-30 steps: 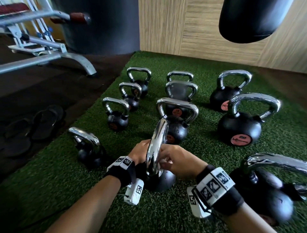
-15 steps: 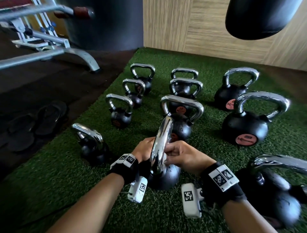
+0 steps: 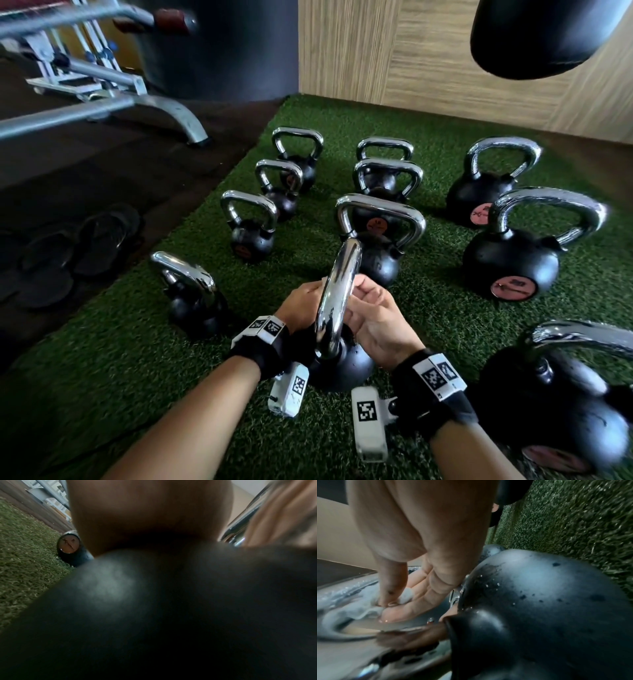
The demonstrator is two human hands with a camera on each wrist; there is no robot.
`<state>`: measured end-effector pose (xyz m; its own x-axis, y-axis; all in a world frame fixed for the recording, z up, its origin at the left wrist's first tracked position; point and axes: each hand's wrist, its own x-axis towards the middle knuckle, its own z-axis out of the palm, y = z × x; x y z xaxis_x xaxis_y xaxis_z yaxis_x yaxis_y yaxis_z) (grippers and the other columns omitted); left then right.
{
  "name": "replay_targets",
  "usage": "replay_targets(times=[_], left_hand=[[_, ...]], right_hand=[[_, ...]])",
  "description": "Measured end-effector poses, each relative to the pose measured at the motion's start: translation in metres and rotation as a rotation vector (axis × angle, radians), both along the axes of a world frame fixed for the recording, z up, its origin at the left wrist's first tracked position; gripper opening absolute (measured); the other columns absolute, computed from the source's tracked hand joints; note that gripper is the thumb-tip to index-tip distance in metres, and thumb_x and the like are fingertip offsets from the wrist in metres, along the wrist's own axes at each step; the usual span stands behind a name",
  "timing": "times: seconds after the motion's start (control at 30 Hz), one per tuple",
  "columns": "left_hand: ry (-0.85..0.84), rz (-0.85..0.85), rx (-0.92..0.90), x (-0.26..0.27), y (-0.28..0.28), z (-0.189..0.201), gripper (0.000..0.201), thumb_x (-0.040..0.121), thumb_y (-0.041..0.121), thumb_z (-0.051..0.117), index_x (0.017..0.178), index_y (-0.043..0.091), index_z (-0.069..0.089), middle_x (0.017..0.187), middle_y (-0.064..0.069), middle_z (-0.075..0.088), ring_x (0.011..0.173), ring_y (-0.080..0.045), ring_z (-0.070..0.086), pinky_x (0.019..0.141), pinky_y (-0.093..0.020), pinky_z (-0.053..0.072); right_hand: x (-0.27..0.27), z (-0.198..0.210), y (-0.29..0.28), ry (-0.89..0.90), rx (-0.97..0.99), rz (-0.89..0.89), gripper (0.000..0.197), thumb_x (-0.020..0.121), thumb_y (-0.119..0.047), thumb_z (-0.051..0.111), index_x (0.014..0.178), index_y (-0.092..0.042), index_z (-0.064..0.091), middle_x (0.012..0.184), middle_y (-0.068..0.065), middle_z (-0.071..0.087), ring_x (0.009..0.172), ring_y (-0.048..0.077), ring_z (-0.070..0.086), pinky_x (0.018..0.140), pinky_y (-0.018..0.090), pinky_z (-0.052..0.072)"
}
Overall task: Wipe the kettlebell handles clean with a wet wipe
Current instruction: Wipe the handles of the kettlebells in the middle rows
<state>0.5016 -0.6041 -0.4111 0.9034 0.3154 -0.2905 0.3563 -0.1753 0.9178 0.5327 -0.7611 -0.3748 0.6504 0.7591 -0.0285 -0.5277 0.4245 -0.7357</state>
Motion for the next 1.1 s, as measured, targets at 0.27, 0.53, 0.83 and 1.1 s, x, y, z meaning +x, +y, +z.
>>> replay_targets(times=[0.27, 0.53, 0.83, 1.1], left_hand=[[-0.041, -0.017, -0.072, -0.003, -0.002, 0.004, 0.035, 0.102, 0.018, 0.055, 0.128, -0.004, 0.062, 0.134, -0.032, 0.061, 0.109, -0.027, 0.059, 0.110, -0.056, 0.045], [-0.042, 0.019, -0.074, 0.000, -0.001, -0.001, 0.032, 0.108, 0.012, 0.045, 0.128, -0.006, 0.061, 0.135, -0.035, 0.058, 0.111, -0.037, 0.061, 0.109, -0.059, 0.045], [-0.115, -0.046, 0.097, -0.007, -0.004, 0.010, 0.014, 0.091, 0.023, 0.056, 0.083, 0.030, 0.065, 0.110, -0.027, 0.072, 0.100, -0.036, 0.066, 0.099, -0.045, 0.049], [-0.124, -0.052, 0.132, 0.002, 0.006, -0.008, 0.040, 0.105, 0.009, 0.052, 0.079, 0.036, 0.067, 0.091, -0.008, 0.073, 0.095, -0.029, 0.067, 0.102, -0.051, 0.050]], right_hand=[[0.012, 0.001, 0.008, -0.524, -0.314, -0.463, 0.031, 0.073, 0.022, 0.073, 0.090, 0.003, 0.054, 0.090, 0.027, 0.069, 0.078, 0.029, 0.067, 0.073, 0.041, 0.059], [0.022, 0.005, 0.007, -0.875, -0.643, -0.688, 0.030, 0.071, -0.007, 0.082, 0.084, -0.025, 0.061, 0.078, -0.008, 0.072, 0.066, 0.003, 0.068, 0.059, 0.016, 0.054], [0.039, 0.012, 0.027, -0.911, -0.979, -0.778, 0.019, 0.072, -0.026, 0.079, 0.074, -0.022, 0.061, 0.064, -0.013, 0.064, 0.058, -0.003, 0.056, 0.047, 0.004, 0.039], [0.041, 0.015, 0.033, -0.759, -1.209, -0.591, 0.008, 0.080, -0.016, 0.071, 0.074, -0.013, 0.066, 0.061, -0.005, 0.059, 0.045, 0.001, 0.060, 0.036, 0.011, 0.037]])
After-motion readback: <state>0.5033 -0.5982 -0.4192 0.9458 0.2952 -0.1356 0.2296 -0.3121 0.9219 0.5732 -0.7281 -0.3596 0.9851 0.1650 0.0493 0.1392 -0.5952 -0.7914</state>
